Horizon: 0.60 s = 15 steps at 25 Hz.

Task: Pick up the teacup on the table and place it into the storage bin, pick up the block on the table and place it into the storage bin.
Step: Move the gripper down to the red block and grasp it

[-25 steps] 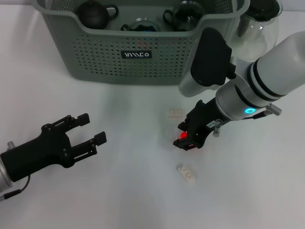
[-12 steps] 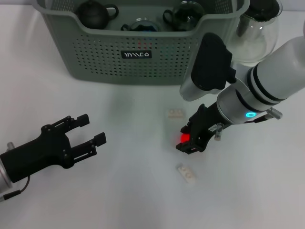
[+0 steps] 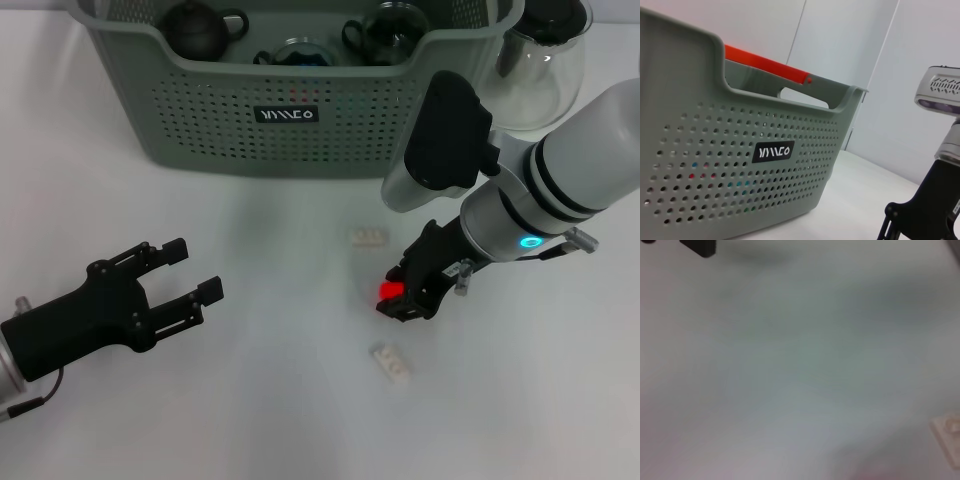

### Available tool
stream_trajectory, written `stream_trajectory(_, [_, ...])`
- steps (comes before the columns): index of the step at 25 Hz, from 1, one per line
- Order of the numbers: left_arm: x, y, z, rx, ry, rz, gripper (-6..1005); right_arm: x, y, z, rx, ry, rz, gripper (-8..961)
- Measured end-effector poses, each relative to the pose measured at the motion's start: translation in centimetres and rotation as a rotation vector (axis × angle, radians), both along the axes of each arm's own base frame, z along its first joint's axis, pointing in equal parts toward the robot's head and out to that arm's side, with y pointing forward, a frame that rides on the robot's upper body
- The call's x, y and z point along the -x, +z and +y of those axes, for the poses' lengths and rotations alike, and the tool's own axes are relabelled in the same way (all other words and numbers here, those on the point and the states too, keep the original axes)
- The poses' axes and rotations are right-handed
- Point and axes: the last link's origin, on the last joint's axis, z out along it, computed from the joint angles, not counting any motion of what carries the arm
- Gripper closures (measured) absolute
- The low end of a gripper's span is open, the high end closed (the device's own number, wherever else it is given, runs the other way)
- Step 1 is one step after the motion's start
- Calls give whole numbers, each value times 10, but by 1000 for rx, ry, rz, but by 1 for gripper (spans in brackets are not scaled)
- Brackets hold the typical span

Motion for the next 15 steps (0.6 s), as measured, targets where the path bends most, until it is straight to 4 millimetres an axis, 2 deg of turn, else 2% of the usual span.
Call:
stream_trajectory(11, [0,0,1,0,-1,-1,238,0,0,0,-8,-15,-3,609])
stream_trajectory(15, [0,0,0,-1,2,-1,238,0,3,1,-15,-42,2,609])
